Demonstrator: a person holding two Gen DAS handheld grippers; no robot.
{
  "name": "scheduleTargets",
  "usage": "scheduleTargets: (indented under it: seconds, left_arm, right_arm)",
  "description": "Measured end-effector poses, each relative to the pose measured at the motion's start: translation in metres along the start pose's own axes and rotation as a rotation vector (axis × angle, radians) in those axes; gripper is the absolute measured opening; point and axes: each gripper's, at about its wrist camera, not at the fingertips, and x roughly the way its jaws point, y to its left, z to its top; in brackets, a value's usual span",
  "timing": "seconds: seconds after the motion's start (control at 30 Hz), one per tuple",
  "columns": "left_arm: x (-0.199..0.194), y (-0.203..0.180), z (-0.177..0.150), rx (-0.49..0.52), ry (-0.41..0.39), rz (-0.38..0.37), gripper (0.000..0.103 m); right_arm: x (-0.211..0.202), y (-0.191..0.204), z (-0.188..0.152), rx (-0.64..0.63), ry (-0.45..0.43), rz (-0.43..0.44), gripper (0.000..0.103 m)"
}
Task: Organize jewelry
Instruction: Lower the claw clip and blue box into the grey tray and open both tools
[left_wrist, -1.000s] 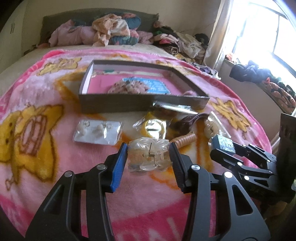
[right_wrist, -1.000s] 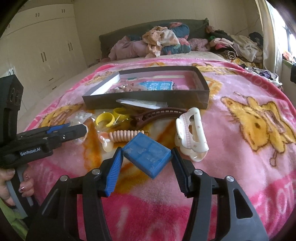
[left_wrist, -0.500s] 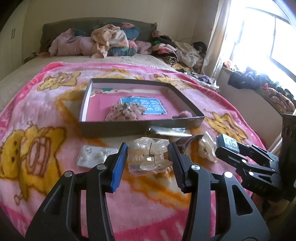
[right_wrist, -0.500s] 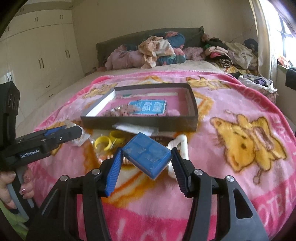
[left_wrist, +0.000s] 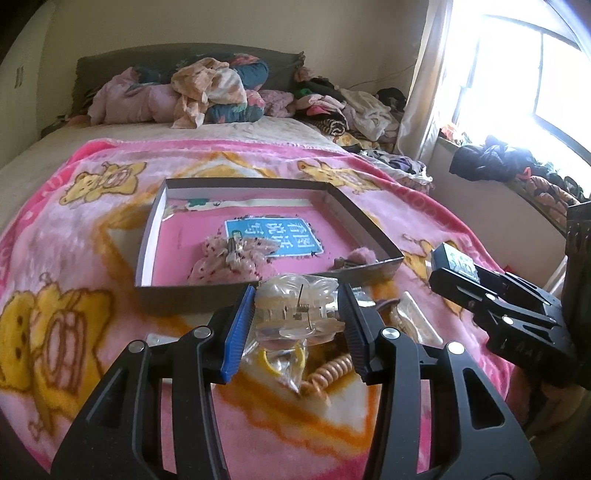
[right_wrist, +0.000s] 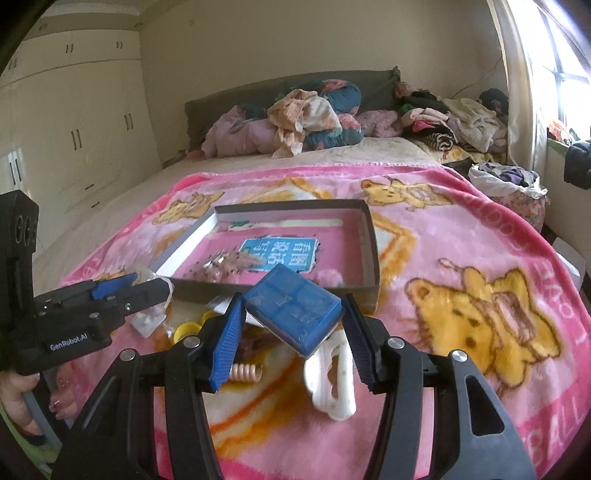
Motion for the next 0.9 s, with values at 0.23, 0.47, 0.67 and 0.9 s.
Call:
scheduleTargets:
  seconds: [0.23,0.47,0.67,0.9]
  left_arm:
    - [0.017,0.001,0.015,0.012,0.002,0.004,0.038]
    - [0.031,0.001,0.03,0.03,0.004,0.015,0.038]
    - [0.044,0.003,0.037,0.037,0.018,0.028,0.038]
    - [0.061,0.006,0.04,0.042,0.048,0.03,0.038]
  right_arm:
    - [0.009,-0.006,0.013,0.005,-0.01,-0.01,0.051]
    - [0.021,-0.012,0.027,0.001,-0.021,-0.02,0.051]
    - [0.035,-0.017,0.038,-0.003,-0.023,-0.026,0.051]
    - [0.061,-0.025,0.045,-0.005,0.009,-0.023,0.051]
